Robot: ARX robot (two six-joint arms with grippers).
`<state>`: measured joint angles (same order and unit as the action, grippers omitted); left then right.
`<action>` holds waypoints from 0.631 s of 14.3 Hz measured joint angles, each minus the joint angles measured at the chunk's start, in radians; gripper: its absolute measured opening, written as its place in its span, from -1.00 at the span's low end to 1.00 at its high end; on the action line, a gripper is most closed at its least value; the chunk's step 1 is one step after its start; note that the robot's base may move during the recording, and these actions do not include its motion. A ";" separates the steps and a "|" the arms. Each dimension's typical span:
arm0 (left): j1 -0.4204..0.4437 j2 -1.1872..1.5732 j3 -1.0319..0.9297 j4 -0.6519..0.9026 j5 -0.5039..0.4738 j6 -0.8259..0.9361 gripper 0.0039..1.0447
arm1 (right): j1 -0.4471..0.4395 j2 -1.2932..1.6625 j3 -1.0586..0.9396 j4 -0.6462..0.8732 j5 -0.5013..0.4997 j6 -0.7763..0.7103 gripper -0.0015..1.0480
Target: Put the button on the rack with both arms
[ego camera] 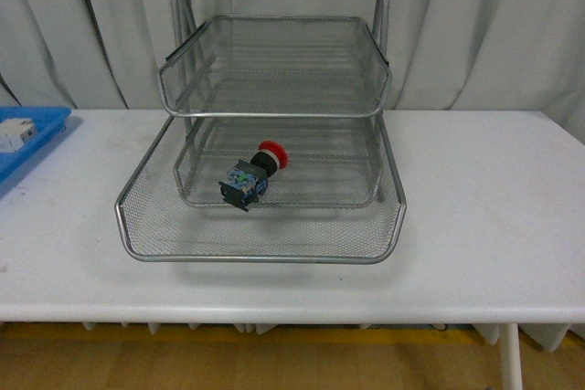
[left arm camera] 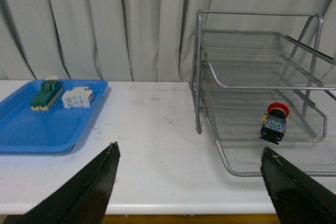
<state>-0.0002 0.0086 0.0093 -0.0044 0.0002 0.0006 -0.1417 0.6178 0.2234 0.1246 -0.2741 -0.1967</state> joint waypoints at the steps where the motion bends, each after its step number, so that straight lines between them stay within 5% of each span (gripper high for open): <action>1: 0.000 0.000 0.000 0.001 0.000 0.000 0.86 | 0.024 0.169 0.073 0.000 -0.020 0.008 0.87; 2: 0.000 0.000 0.000 0.001 0.000 0.000 0.88 | 0.056 0.321 0.132 -0.010 -0.026 0.027 0.86; 7: 0.000 0.000 0.000 0.001 0.000 0.000 0.88 | 0.395 0.901 0.333 0.014 -0.011 0.328 -0.66; 9: 0.000 0.000 0.000 0.001 0.000 0.000 0.88 | 0.452 0.946 0.351 0.019 -0.007 0.365 -0.87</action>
<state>-0.0002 0.0086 0.0093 -0.0036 -0.0002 0.0006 0.3099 1.5639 0.5747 0.1440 -0.2813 0.1680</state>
